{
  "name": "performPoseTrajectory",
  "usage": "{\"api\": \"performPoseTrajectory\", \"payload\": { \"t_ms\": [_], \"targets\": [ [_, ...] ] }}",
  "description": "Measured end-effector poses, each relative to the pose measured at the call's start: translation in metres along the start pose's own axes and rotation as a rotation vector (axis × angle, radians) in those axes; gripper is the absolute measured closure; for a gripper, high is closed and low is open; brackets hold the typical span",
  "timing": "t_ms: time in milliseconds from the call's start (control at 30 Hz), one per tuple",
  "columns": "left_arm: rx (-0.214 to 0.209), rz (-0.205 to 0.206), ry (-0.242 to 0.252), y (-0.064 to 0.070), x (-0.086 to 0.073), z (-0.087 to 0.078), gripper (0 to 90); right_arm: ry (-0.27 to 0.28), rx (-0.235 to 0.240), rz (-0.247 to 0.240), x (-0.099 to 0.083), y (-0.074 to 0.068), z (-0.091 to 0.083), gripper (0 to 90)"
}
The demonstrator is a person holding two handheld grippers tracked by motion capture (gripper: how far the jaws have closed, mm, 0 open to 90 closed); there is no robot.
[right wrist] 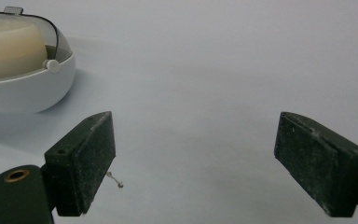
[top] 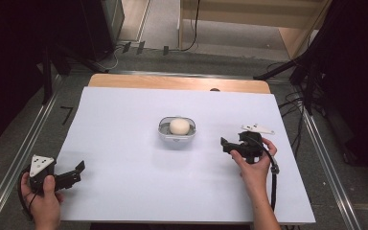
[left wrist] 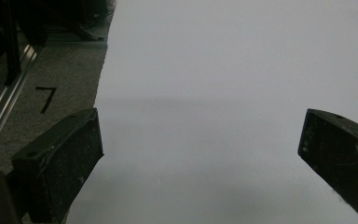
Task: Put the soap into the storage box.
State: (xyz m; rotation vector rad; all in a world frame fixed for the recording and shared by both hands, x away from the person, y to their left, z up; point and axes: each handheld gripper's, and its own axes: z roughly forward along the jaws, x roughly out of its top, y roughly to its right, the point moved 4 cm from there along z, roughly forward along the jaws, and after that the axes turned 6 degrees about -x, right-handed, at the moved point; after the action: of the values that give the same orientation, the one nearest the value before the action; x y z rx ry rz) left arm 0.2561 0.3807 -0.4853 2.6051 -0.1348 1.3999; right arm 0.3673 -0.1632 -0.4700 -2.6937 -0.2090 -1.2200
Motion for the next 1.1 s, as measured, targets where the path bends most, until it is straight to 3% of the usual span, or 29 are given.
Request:
{"api": "performPoseTrajectory", "payload": {
  "t_ms": [167,300,500,1100],
  "targets": [
    [0.0,0.001,0.0,0.0,0.0,0.0,0.3,0.001,0.002,0.015,-0.005,0.008,-0.002,13.0],
    [0.0,0.001,0.0,0.0,0.0,0.0,0.3,-0.01,-0.024,0.008,-0.009,0.012,-0.003,13.0],
    [0.0,0.002,0.002,0.0,0.0,0.0,0.3,0.013,0.009,0.029,-0.015,0.019,-0.009,13.1],
    [0.0,0.004,0.0,0.0,0.0,0.0,0.3,0.044,-0.009,0.066,-0.039,0.052,-0.024,13.5]
  ]
}}
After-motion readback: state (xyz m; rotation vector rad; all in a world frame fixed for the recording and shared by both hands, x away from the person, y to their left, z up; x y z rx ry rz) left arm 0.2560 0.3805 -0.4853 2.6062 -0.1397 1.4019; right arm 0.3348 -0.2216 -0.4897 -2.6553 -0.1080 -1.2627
